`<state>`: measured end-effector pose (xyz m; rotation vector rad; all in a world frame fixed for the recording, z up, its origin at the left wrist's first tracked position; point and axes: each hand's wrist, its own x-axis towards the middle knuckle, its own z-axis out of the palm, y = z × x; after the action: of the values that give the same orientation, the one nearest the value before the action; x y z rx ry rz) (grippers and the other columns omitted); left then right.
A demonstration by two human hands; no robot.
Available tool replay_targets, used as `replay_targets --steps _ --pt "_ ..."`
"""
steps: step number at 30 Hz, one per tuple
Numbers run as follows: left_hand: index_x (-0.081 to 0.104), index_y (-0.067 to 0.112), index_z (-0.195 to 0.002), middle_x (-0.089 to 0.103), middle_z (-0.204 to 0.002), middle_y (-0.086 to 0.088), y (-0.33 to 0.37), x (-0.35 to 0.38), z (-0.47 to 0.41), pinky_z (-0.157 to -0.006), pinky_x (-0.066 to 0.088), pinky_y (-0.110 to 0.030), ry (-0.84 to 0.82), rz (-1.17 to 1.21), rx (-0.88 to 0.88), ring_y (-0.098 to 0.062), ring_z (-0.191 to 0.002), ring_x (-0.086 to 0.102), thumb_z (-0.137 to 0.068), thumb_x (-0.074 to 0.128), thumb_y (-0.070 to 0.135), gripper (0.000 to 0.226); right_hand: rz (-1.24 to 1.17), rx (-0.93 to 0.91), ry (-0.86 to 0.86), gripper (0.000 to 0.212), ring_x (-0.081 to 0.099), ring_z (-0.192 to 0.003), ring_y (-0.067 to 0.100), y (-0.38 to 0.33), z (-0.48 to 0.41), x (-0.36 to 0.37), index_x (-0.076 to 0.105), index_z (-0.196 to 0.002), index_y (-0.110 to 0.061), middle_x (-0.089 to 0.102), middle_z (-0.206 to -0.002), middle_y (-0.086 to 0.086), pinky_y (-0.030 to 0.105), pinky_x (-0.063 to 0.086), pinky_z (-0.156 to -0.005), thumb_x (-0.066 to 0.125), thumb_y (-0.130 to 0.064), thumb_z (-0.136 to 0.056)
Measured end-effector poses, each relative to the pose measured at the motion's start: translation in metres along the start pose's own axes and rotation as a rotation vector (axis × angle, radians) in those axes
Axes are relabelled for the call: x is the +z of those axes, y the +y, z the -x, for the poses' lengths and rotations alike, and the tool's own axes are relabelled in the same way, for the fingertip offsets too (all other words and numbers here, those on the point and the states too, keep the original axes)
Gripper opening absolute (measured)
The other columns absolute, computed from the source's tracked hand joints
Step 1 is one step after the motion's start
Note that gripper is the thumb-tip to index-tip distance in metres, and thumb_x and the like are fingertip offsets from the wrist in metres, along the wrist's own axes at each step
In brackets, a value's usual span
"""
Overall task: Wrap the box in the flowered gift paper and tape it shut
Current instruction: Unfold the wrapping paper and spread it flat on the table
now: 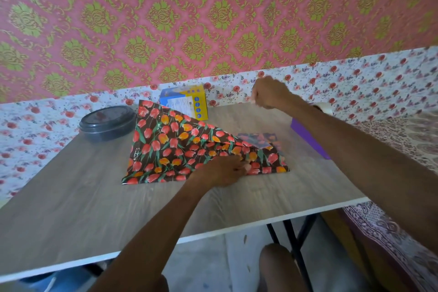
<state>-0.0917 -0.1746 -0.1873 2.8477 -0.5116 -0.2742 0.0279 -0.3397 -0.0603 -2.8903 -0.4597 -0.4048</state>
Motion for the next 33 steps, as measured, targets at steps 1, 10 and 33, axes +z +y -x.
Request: replay_targets --steps 1,10,33 --pt "0.039 0.024 -0.148 0.032 -0.157 -0.001 0.000 0.000 0.000 -0.114 0.023 -0.034 0.000 0.001 0.002 -0.024 -0.144 0.030 -0.103 0.028 0.051 0.054 -0.075 -0.034 -0.099 0.010 0.070 -0.080 0.022 -0.001 0.009 0.012 0.071 -0.098 -0.007 0.072 -0.094 0.011 0.039 0.057 -0.080 0.068 -0.012 -0.089" --pt "0.057 0.024 -0.133 0.057 -0.136 -0.008 -0.004 -0.005 -0.012 -0.100 0.039 -0.033 0.021 -0.054 0.033 -0.028 -0.124 0.051 -0.101 0.031 0.054 0.051 -0.003 -0.072 -0.089 0.009 0.063 -0.068 0.020 -0.003 0.066 0.089 0.075 -0.077 -0.023 0.067 -0.081 -0.001 0.028 0.051 -0.063 0.072 -0.026 -0.085" --pt "0.040 0.024 -0.148 0.040 -0.152 -0.005 0.009 0.000 0.007 -0.109 0.033 -0.035 0.058 -0.149 0.047 -0.028 -0.136 0.042 -0.100 0.034 0.057 0.058 0.138 -0.190 0.393 0.027 0.064 -0.069 0.021 -0.034 0.013 -0.001 0.069 -0.097 -0.011 0.066 -0.075 0.006 0.030 0.054 -0.066 0.057 0.009 -0.084"
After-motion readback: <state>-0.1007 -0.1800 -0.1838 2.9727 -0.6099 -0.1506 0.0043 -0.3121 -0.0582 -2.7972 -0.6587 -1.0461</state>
